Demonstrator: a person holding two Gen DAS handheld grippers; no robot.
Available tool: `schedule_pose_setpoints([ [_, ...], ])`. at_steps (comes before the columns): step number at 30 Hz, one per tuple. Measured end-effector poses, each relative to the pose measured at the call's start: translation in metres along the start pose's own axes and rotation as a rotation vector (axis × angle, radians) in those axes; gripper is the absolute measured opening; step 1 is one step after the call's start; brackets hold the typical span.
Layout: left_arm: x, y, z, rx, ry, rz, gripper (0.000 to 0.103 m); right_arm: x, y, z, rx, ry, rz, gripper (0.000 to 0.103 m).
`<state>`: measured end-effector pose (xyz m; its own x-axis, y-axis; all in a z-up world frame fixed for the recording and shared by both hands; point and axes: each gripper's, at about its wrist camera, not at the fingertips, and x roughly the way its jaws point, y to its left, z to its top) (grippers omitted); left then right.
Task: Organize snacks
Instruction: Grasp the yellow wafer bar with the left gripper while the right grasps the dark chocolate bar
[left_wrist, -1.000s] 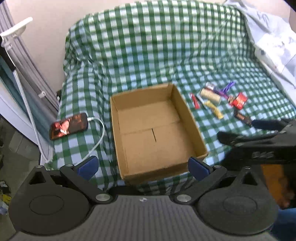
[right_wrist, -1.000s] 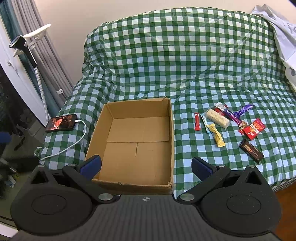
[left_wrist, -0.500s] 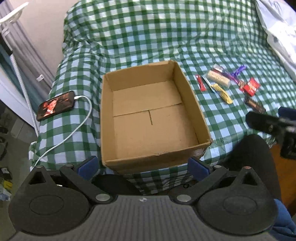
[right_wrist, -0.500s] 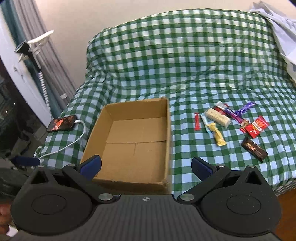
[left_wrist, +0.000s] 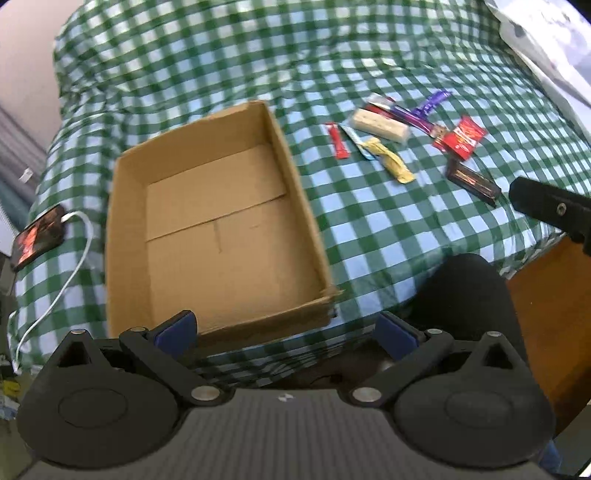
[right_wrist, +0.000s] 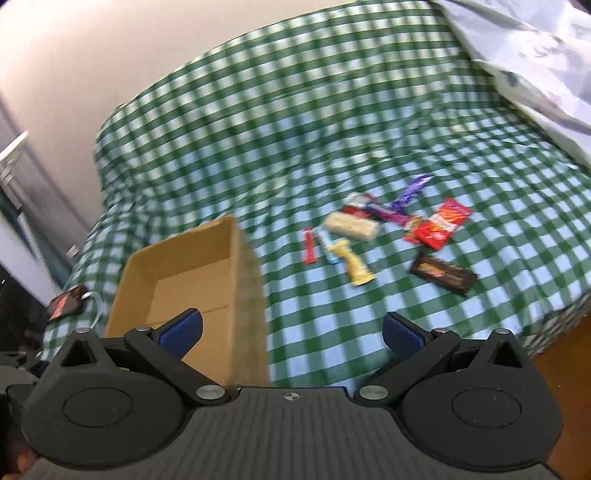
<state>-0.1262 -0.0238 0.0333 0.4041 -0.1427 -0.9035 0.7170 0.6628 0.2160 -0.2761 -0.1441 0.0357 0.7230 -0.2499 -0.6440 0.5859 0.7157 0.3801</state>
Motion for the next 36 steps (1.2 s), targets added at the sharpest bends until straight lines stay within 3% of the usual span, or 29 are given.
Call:
schedule_pose_setpoints([
  [7, 0.033, -0.036, 0.029, 0.030, 0.046, -0.017, 0.103, 0.021, -0.052, 0.010, 0.041, -0.016, -0.071, 0.103],
  [11, 0.061, -0.052, 0.045, 0.061, 0.097, -0.070, 0.103, 0.035, -0.074, 0.022, 0.060, -0.002, -0.108, 0.103],
  [17, 0.116, -0.068, 0.068, -0.022, 0.192, -0.131, 0.103, 0.072, -0.102, 0.030, -0.002, 0.040, -0.192, 0.103],
  [25, 0.179, -0.089, 0.112, -0.055, 0.280, -0.150, 0.103, 0.161, -0.159, 0.026, -0.075, 0.171, -0.219, 0.103],
  [31, 0.239, -0.100, 0.161, -0.212, 0.360, -0.165, 0.103, 0.232, -0.176, 0.031, -0.157, 0.244, -0.224, 0.103],
  [33, 0.258, -0.107, 0.178, -0.243, 0.358, -0.202, 0.103, 0.252, -0.180, 0.034, -0.184, 0.254, -0.233, 0.103],
  [36, 0.287, -0.118, 0.200, -0.258, 0.334, -0.186, 0.103, 0.279, -0.187, 0.036, -0.231, 0.288, -0.263, 0.103],
])
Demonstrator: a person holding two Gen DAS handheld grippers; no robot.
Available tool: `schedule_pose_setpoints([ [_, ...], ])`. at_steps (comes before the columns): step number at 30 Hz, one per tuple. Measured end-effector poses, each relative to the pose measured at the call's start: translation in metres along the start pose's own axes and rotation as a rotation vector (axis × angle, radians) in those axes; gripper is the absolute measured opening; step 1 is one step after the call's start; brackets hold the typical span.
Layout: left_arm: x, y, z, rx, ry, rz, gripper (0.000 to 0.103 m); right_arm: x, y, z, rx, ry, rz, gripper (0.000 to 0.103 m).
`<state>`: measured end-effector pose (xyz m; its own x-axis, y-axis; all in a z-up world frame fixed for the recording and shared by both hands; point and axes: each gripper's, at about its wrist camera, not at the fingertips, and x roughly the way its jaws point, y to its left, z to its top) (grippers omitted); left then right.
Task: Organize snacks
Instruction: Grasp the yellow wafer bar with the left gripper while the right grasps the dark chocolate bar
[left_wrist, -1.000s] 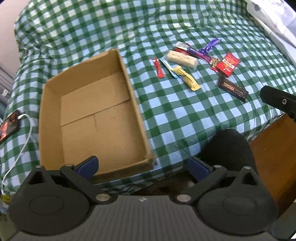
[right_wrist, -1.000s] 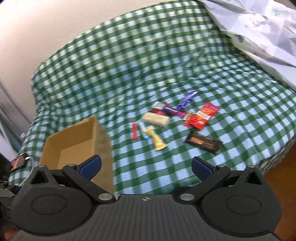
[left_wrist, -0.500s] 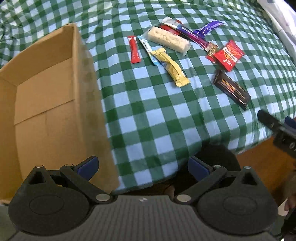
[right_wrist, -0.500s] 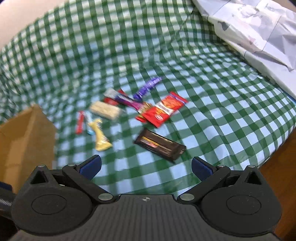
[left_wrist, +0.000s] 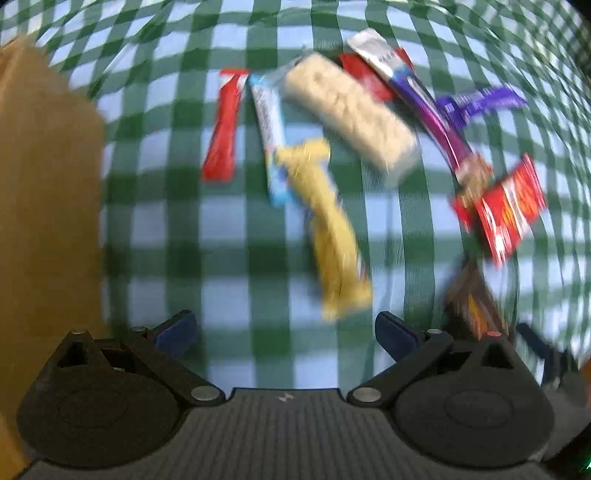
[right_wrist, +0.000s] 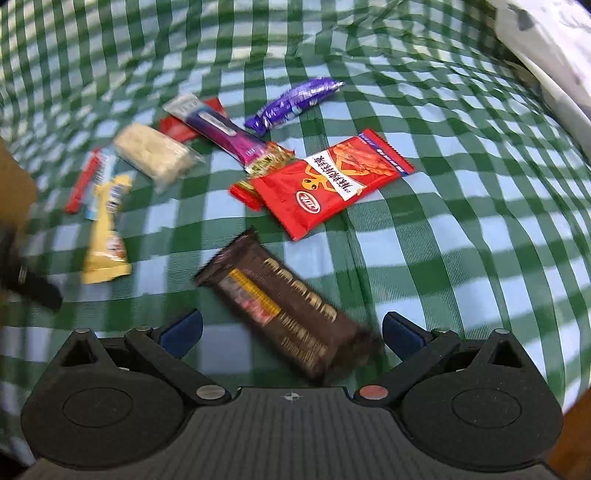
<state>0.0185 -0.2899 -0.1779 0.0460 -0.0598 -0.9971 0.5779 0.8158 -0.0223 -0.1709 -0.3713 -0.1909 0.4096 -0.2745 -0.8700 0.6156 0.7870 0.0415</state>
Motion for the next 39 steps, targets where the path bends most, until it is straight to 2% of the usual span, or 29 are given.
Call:
schedule_pose_setpoints([
  [1, 0.009, -0.002, 0.008, -0.001, 0.002, -0.006, 0.103, 0.011, -0.002, 0.002, -0.013, 0.020, 0.007, 0.103],
  [2, 0.020, -0.004, 0.017, -0.007, 0.025, -0.019, 0.103, 0.009, -0.005, 0.001, -0.007, -0.025, 0.022, 0.103],
  [4, 0.041, -0.002, 0.029, -0.027, 0.087, -0.032, 0.103, 0.010, -0.006, 0.001, -0.014, -0.043, 0.029, 0.103],
  [7, 0.042, -0.005, 0.036, -0.078, 0.100, -0.003, 0.103, 0.008, -0.006, -0.003, -0.023, -0.068, 0.034, 0.103],
  [12, 0.050, -0.026, 0.059, 0.113, 0.257, 0.020, 0.102, 0.008, -0.005, -0.002, -0.048, -0.058, 0.035, 0.102],
  [13, 0.045, -0.023, 0.059, 0.097, 0.235, 0.032, 0.094, 0.005, -0.004, -0.003, -0.055, -0.059, 0.031, 0.099],
  [14, 0.037, -0.018, 0.056, 0.054, 0.191, 0.029, 0.080, 0.002, -0.002, -0.005, -0.058, -0.068, 0.031, 0.091],
  [15, 0.031, -0.012, 0.053, 0.021, 0.153, 0.024, 0.070, -0.001, 0.002, -0.007, -0.069, -0.081, 0.030, 0.078],
  [16, 0.023, -0.007, 0.050, 0.000, 0.119, 0.014, 0.043, -0.003, 0.006, -0.009, -0.083, -0.094, 0.026, 0.069],
  [17, 0.017, -0.004, 0.049, -0.001, 0.095, -0.006, 0.022, -0.006, 0.009, -0.012, -0.102, -0.105, 0.016, 0.051],
  [18, 0.013, -0.001, 0.047, -0.001, 0.081, -0.033, 0.022, -0.008, 0.012, -0.014, -0.116, -0.109, 0.011, 0.043],
  [20, 0.002, 0.007, 0.040, -0.023, 0.043, -0.074, 0.020, -0.009, 0.014, -0.016, -0.118, -0.111, 0.006, 0.041],
  [23, -0.011, 0.019, 0.025, -0.027, 0.002, -0.114, 0.018, -0.017, 0.014, -0.019, -0.076, -0.113, 0.006, 0.040],
  [29, -0.042, 0.048, -0.016, -0.059, -0.026, -0.230, 0.017, -0.058, 0.007, -0.022, 0.060, -0.162, 0.053, 0.039],
  [34, -0.074, 0.065, -0.046, -0.090, -0.064, -0.293, 0.014, -0.083, 0.013, -0.033, 0.124, -0.179, 0.083, 0.039],
  [35, -0.082, 0.071, -0.051, -0.098, -0.073, -0.312, 0.004, -0.087, 0.016, -0.034, 0.129, -0.180, 0.083, 0.039],
  [36, -0.090, 0.077, -0.055, -0.102, -0.078, -0.335, 0.000, -0.091, 0.019, -0.034, 0.136, -0.177, 0.085, 0.039],
  [39, -0.105, 0.092, -0.060, -0.123, -0.109, -0.360, 0.000, -0.102, 0.032, -0.035, 0.141, -0.177, 0.103, 0.039],
])
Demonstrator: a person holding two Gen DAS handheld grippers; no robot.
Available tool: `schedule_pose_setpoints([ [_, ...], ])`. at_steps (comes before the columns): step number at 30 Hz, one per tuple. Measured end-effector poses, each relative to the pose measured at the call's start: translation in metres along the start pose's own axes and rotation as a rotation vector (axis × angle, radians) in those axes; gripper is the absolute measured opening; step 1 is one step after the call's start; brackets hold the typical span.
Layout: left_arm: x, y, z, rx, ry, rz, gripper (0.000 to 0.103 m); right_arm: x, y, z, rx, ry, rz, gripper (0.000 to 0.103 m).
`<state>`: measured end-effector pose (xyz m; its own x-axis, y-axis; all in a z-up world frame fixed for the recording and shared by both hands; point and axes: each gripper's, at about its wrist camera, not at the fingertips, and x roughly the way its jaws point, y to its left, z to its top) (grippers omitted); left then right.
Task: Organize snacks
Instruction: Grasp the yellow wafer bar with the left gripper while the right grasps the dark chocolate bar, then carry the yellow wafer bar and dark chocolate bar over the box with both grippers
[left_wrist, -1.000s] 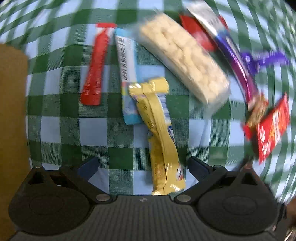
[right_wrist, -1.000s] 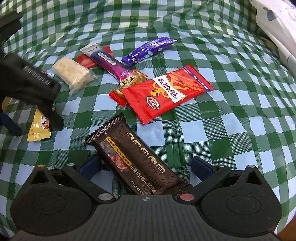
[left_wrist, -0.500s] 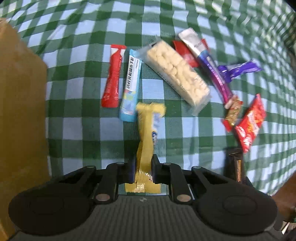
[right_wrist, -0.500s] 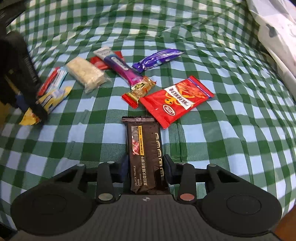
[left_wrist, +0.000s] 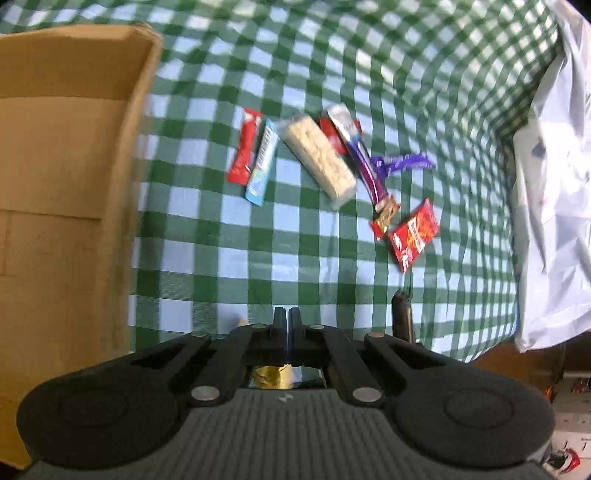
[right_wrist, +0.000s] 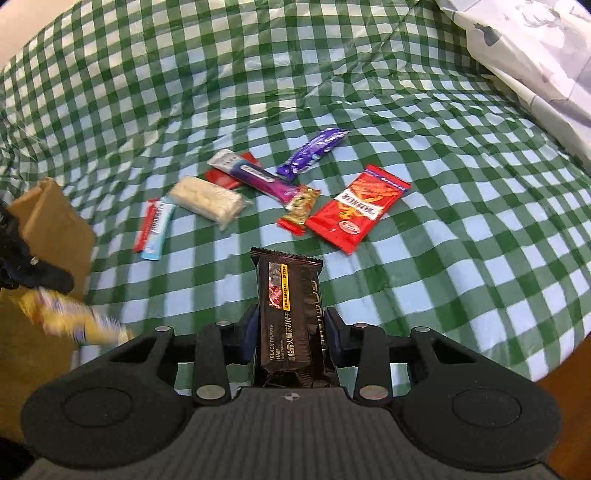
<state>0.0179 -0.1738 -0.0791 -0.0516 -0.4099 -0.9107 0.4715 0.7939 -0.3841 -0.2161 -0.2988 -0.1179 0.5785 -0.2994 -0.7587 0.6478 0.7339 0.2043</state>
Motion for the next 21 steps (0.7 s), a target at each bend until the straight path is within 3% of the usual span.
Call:
schedule_pose_setpoints([
  [4, 0.005, 0.006, 0.005, 0.013, -0.019, 0.016, 0.000, -0.003, 0.018, -0.001, -0.050, -0.002, -0.019, 0.039],
  [7, 0.028, -0.005, 0.002, 0.122, 0.044, -0.005, 0.001, 0.004, 0.023, -0.001, -0.038, 0.022, -0.043, 0.039],
  [9, 0.042, -0.015, -0.007, 0.248, 0.086, 0.010, 0.013, 0.005, 0.022, -0.001, -0.015, 0.035, -0.040, 0.039],
  [10, 0.048, -0.020, -0.012, 0.310, 0.103, 0.039, 0.036, 0.005, 0.022, -0.002, -0.013, 0.039, -0.042, 0.039],
  [11, 0.054, -0.023, -0.017, 0.367, 0.121, 0.076, 0.068, 0.006, 0.022, -0.003, -0.017, 0.041, -0.044, 0.039],
  [13, 0.067, -0.031, -0.027, 0.508, 0.154, 0.169, 0.089, 0.007, 0.020, -0.003, -0.021, 0.048, -0.045, 0.039],
  [16, 0.087, -0.033, -0.033, 0.641, 0.191, 0.285, 0.088, 0.010, 0.013, -0.003, -0.006, 0.056, -0.046, 0.039],
  [19, 0.111, -0.022, -0.033, 0.667, 0.273, 0.337, 0.088, 0.013, 0.010, -0.005, 0.002, 0.059, -0.040, 0.039],
  [21, 0.128, -0.011, -0.037, 0.673, 0.311, 0.412, 0.081, 0.014, 0.009, -0.006, 0.006, 0.064, -0.037, 0.039],
])
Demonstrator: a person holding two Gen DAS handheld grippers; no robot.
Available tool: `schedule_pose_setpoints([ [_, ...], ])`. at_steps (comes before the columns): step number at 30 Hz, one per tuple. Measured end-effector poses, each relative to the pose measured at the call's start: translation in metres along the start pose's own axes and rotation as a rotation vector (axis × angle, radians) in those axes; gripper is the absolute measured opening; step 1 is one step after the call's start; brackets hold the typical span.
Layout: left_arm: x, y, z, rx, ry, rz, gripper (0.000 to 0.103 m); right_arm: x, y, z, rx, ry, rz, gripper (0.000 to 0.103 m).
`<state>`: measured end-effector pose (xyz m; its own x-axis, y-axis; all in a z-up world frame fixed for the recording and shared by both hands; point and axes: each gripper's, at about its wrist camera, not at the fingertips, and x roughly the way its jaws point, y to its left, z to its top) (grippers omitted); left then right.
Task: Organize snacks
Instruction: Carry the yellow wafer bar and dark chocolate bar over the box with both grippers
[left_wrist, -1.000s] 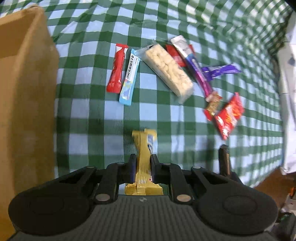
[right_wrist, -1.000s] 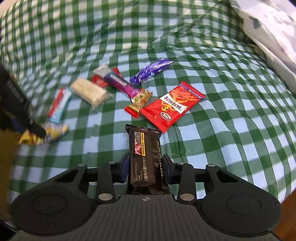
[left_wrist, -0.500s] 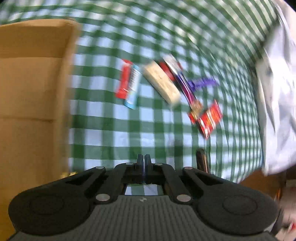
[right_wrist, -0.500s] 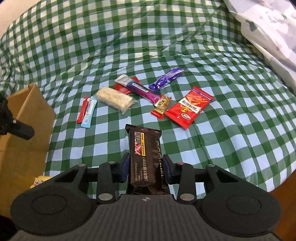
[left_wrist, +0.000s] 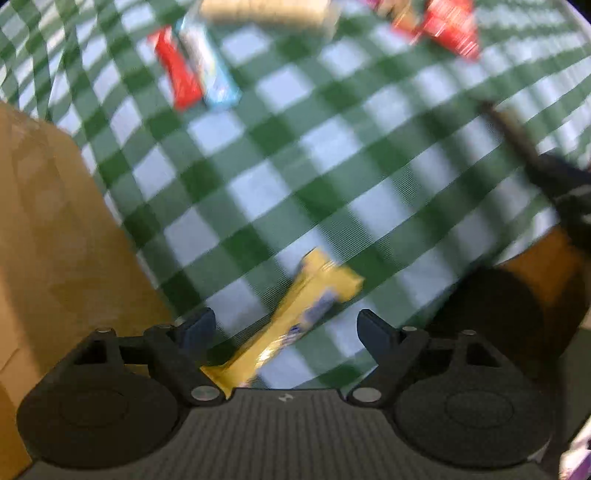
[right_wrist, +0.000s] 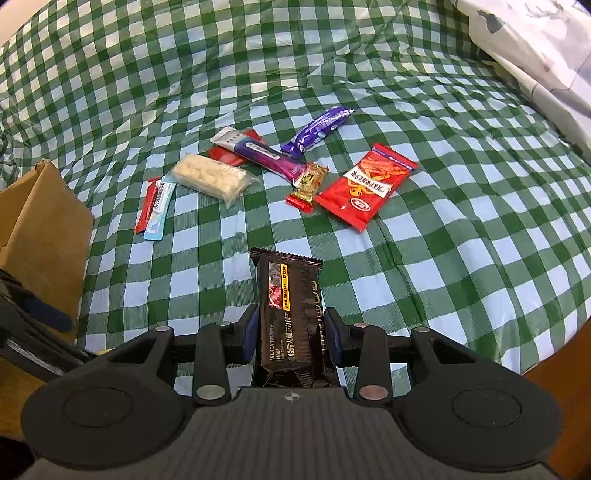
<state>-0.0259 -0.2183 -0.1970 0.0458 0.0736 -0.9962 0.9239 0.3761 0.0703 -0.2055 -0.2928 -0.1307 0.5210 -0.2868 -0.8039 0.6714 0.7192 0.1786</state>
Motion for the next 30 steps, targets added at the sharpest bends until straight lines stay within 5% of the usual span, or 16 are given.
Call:
schedule_pose_setpoints([
  [3, 0.017, 0.009, -0.006, -0.069, 0.033, 0.006, 0.052, 0.001, -0.003, -0.002, 0.007, 0.005, 0.000, 0.039],
  [4, 0.014, 0.015, -0.008, -0.107, 0.017, -0.018, 0.026, 0.002, -0.004, -0.003, 0.009, 0.007, -0.001, 0.039],
  [5, 0.009, 0.019, -0.011, -0.130, -0.005, -0.025, 0.012, 0.002, -0.005, -0.004, 0.010, 0.008, -0.004, 0.039],
  [12, -0.062, 0.052, -0.044, -0.271, -0.210, -0.133, 0.012, -0.010, -0.002, 0.001, 0.029, -0.032, -0.026, 0.039],
  [18, -0.137, 0.073, -0.114, -0.334, -0.408, -0.209, 0.012, -0.054, 0.022, 0.011, 0.009, -0.119, -0.004, 0.039],
  [24, -0.179, 0.106, -0.202, -0.469, -0.501, -0.171, 0.012, -0.102, 0.086, -0.002, -0.080, -0.191, 0.125, 0.039],
  [30, -0.186, 0.152, -0.281, -0.619, -0.552, -0.169, 0.012, -0.122, 0.178, -0.006, -0.220, -0.170, 0.277, 0.039],
])
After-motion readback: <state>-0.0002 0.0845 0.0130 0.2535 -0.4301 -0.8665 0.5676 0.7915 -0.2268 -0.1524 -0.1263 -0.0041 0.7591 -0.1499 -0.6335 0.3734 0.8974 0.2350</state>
